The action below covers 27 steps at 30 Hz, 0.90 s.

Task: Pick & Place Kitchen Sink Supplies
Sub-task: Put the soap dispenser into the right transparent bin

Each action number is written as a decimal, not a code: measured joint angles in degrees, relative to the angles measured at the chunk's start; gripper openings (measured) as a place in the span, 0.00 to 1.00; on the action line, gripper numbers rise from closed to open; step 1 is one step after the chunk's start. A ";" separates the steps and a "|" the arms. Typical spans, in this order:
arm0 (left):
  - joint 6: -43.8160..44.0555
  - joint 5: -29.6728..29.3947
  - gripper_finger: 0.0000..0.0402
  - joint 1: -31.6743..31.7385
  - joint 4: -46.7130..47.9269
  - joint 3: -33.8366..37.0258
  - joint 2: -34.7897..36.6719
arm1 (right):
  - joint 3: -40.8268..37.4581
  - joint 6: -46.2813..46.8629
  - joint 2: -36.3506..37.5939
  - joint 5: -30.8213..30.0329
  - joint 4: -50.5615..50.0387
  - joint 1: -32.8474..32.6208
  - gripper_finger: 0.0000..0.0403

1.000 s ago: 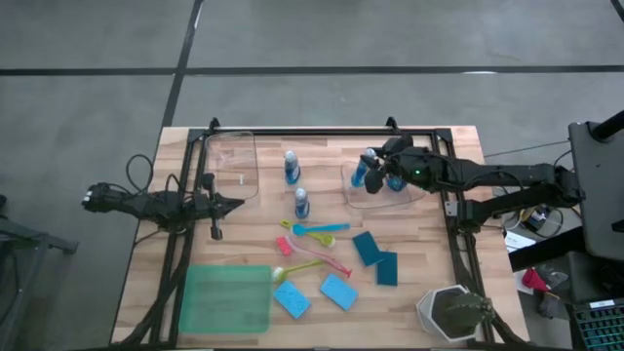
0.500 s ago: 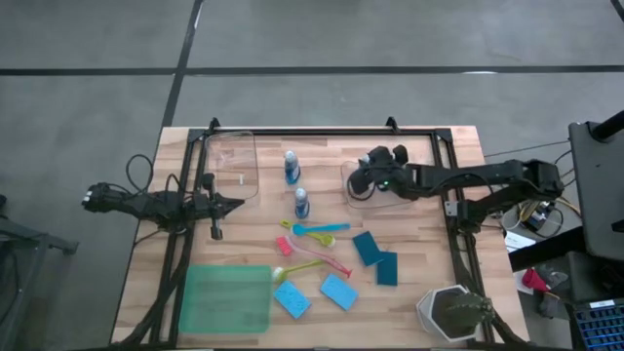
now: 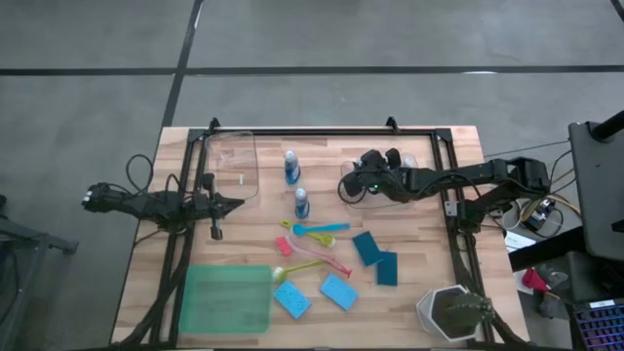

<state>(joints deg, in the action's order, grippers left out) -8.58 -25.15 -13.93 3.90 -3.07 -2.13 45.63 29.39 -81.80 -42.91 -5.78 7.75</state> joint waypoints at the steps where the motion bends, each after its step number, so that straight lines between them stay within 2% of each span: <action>1: 0.00 0.00 0.00 -0.02 -0.02 0.00 0.00 | -0.02 0.00 0.05 0.03 -0.02 0.00 0.37; 11: 0.00 0.00 0.00 0.00 0.00 0.00 0.00 | -0.02 0.26 0.22 2.22 -0.81 -0.72 0.37; 27: 0.00 0.00 0.00 0.00 -0.01 0.00 0.00 | -0.15 -0.61 2.64 2.62 -1.08 -1.65 0.53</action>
<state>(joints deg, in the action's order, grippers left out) -8.58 -25.15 -13.93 3.89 -3.07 -2.13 45.47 28.78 -79.16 -40.29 -6.87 6.09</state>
